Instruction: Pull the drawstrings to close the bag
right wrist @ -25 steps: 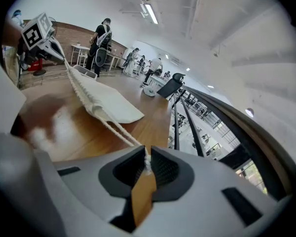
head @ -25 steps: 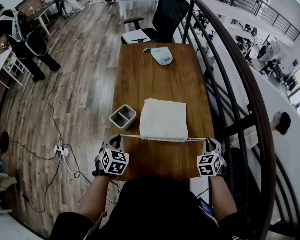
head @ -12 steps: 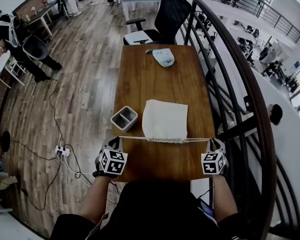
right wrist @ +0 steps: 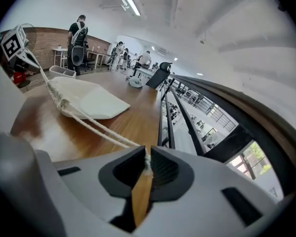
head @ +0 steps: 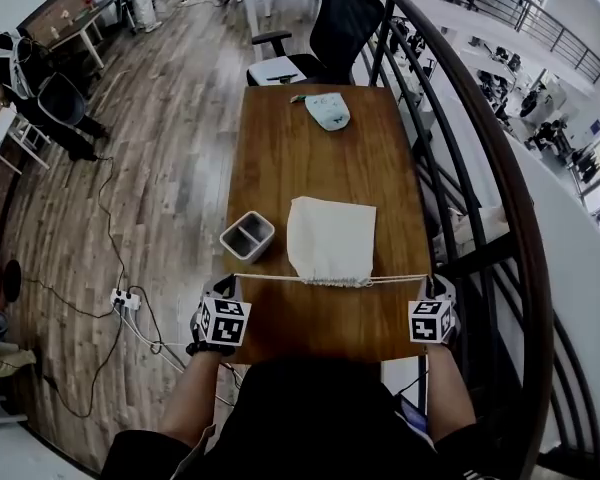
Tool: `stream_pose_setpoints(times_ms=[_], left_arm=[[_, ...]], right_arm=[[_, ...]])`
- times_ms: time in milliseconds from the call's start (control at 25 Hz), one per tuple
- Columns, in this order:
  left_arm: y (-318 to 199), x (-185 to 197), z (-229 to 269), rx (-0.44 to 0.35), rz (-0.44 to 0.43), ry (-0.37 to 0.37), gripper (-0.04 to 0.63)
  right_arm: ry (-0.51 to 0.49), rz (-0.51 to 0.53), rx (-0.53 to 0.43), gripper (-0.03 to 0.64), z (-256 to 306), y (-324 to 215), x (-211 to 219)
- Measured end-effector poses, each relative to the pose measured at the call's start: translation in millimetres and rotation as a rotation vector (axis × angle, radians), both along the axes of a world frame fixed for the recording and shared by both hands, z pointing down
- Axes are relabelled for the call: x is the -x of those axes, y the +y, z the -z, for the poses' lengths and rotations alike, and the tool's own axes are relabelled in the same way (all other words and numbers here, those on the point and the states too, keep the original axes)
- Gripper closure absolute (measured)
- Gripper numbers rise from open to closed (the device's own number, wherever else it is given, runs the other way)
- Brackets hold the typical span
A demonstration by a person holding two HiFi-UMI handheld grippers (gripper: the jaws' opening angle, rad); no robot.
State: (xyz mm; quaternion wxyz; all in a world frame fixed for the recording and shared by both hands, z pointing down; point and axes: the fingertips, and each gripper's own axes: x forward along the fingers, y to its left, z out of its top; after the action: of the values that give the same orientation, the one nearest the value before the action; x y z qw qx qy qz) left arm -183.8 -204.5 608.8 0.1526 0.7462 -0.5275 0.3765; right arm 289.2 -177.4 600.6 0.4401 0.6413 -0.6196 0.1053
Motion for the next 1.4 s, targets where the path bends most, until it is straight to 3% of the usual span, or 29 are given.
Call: stream_pose_setpoints(times_ms=[160,240,360,520,920,1400], left_arm=[[-0.6,5.7,-0.3,0.004,0.029,0.001,0.578],[-4.7,14.7,-5.7,0.021,0.078,0.037,0.578],[-3.8,16.1,-19.7,0.062,0.097,0.067,0.578],[3.4,16.8,-22.3,0.086,0.136,0.084,0.578],[8.0,-3.7,-18.5,0.092,0.083,0.092,0.578],[15.5,-43.5,6.6,0.043,-0.018,0.171,0.575]], right_arm=[[-0.002,0.018,0.002,0.587,-0.2,-4.8,1.8],[0.000,0.036,0.018,0.586,-5.8,-5.6,-3.4],[-0.054,-0.026,0.044,0.588,-17.1,-2.7,-13.4],[-0.033,-0.015,0.035,0.588,-14.5,-4.4,-9.0],[-0.110,-0.047,0.050,0.586,-15.5,0.1,0.1],[-0.274,0.125,0.044,0.575,-2.0,4.3,75.8]])
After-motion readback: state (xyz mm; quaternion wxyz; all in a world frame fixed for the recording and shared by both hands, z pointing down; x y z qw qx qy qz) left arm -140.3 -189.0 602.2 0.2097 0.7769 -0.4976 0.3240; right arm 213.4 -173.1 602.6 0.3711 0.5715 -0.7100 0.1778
